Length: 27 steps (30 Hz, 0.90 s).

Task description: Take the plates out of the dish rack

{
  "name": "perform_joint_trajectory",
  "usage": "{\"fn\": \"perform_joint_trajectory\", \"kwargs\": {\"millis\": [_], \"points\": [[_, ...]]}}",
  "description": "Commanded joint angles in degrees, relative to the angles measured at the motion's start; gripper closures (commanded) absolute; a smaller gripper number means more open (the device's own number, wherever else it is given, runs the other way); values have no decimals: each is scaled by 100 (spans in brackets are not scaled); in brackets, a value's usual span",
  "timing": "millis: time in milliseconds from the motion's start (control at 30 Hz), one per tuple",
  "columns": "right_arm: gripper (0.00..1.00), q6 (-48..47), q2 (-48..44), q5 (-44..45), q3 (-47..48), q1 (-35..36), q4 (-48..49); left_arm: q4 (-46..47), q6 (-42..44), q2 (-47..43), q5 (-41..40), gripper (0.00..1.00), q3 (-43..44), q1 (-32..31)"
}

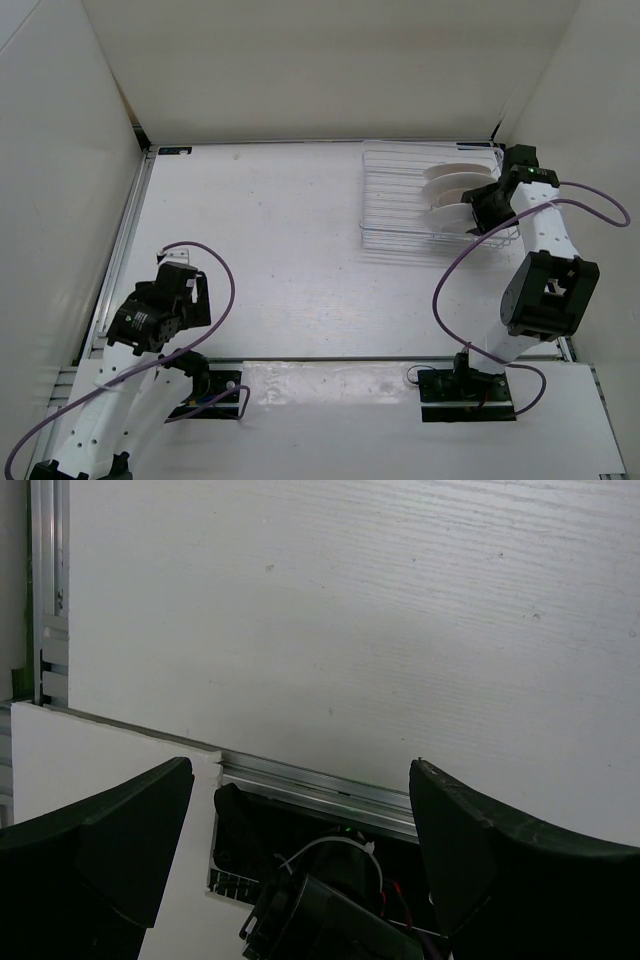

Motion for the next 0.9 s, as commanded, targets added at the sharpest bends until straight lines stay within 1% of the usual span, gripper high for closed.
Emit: {"fn": "perform_joint_trajectory", "kwargs": {"millis": [0,33,67,100,133,167,233,267,333,567,867], "points": [[36,-252,-35,12,0,-55,236,-40,22,17,-12,0,172,-35],[45,-286,-79,12,-26,-72,254,-32,22,34,-4,0,164,-26],[52,-278,-79,12,-61,-81,263,-40,22,34,-12,0,172,-26],[59,-295,-105,-179,-79,-107,271,-40,22,43,-12,0,172,-26],[72,-287,-106,-251,-79,-99,289,-32,14,43,-12,0,172,-26],[77,-278,-88,-286,-79,-142,298,-40,22,60,-4,0,172,-26],[84,-260,-36,-435,-79,-169,254,-49,40,60,14,0,181,-35],[93,-243,-27,-549,-44,-204,219,-41,48,34,14,0,181,-35],[100,-182,0,-769,-27,-221,158,-58,49,43,31,0,198,-35],[100,-41,-115,-858,131,-301,175,-67,84,25,58,0,199,-26],[100,600,-71,-1174,597,-353,-10,30,145,166,163,0,155,-35]]}}
